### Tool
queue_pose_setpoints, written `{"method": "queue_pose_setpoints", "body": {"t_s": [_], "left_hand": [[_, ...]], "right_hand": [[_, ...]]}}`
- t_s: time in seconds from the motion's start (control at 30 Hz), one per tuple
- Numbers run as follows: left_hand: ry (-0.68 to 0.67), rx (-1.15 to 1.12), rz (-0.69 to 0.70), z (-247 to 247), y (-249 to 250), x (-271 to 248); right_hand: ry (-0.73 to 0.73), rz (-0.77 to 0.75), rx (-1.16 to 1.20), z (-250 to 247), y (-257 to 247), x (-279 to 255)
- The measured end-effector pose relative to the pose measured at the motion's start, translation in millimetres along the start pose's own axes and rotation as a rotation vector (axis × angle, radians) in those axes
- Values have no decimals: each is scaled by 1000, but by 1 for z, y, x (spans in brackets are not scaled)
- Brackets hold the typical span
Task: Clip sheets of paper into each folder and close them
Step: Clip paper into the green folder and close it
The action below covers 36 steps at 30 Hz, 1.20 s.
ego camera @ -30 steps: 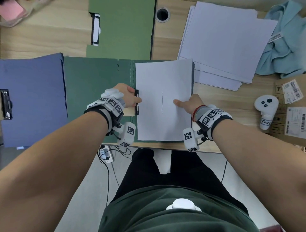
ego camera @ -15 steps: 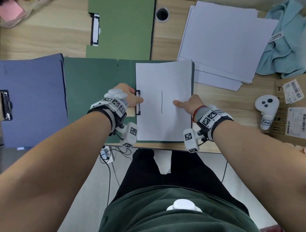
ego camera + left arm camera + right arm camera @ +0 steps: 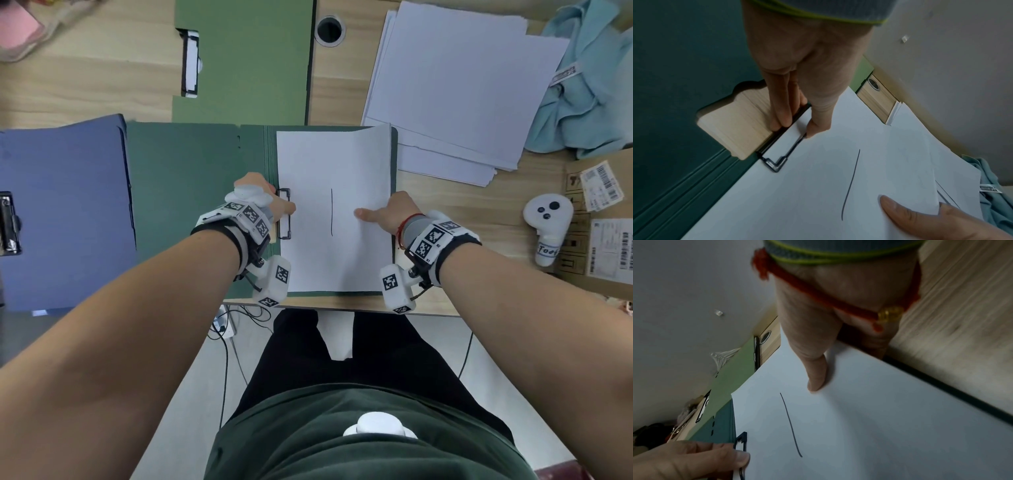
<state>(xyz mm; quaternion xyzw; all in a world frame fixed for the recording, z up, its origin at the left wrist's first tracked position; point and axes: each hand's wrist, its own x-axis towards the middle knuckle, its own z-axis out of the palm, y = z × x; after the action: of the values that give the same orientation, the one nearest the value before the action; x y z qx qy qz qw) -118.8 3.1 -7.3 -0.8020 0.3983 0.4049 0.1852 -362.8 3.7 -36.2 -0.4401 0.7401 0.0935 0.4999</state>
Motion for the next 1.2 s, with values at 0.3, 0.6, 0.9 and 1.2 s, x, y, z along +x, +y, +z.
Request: {"method": "queue_pose_setpoints", "body": {"t_s": [0.3, 0.6, 0.9, 1.2], "left_hand": [[-19, 59, 17, -1, -1, 3], [122, -67, 63, -17, -38, 0], [220, -51, -318, -47, -126, -3], [238, -48, -281, -48, -171, -5]], "right_hand": [[-87, 123, 191, -24, 17, 1], [39, 6, 92, -39, -1, -15], [-104, -354, -136, 42, -115, -50], [-64, -334, -455, 75, -130, -68]]}}
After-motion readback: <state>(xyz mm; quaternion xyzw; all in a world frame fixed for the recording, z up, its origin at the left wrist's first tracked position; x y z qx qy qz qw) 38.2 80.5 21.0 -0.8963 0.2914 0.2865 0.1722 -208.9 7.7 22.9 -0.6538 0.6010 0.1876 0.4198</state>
